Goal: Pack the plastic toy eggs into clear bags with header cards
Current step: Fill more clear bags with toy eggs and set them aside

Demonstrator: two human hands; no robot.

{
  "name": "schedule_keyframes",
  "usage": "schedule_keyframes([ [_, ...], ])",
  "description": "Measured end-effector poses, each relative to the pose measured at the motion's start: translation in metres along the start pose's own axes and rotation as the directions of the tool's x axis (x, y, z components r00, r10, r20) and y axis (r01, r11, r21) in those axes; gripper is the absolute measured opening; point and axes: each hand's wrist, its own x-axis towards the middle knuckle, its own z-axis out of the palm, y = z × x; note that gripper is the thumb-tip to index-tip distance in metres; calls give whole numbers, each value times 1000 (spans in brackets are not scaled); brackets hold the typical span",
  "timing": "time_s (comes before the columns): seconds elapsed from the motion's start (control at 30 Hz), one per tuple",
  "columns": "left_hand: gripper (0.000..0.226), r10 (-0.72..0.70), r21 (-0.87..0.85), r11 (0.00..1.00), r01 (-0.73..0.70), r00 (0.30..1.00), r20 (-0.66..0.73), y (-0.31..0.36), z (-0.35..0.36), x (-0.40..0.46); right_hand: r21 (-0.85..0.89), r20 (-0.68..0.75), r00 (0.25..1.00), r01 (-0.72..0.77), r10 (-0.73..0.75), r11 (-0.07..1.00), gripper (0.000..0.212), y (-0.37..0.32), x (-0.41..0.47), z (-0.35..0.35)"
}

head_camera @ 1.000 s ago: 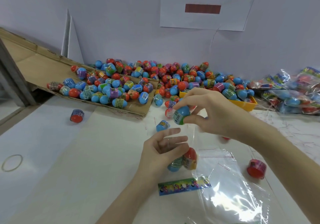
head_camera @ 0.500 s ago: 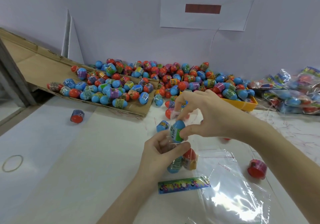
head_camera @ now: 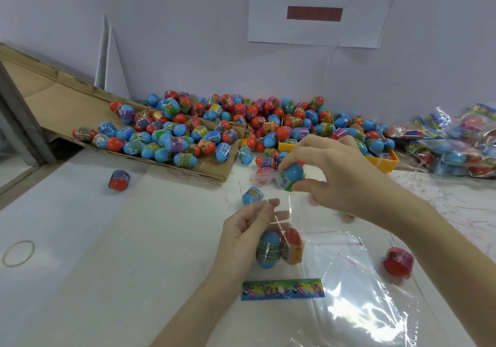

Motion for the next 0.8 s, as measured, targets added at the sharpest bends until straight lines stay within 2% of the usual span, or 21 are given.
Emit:
schedule_keyframes([
  [0.23,39,61,-1,998,-61,998,20,-1,0,0,101,162,986,32,-48,994,37,2,3,-3],
  [0.4,62,81,64,995,-82,996,24,-3,-1,1,94,128,991,30,-42,995,24,-1,8,-2],
  [0.53,56,98,66,993,-100,995,30,-3,-2,1,157,151,988,14,-38,988,19,-1,11,-1],
  [0.63,44,100,48,994,-101,994,33,-3,-2,1,289,168,985,-22,-28,957,35,-4,13,2],
  [0.73,33,82,42,996,-83,997,12,-4,-1,1,423,271,962,-80,-42,903,38,-8,11,6],
  [0.8,28,64,23,998,-64,998,-13,-5,-2,2,554,243,969,-97,-49,827,29,-7,11,10],
])
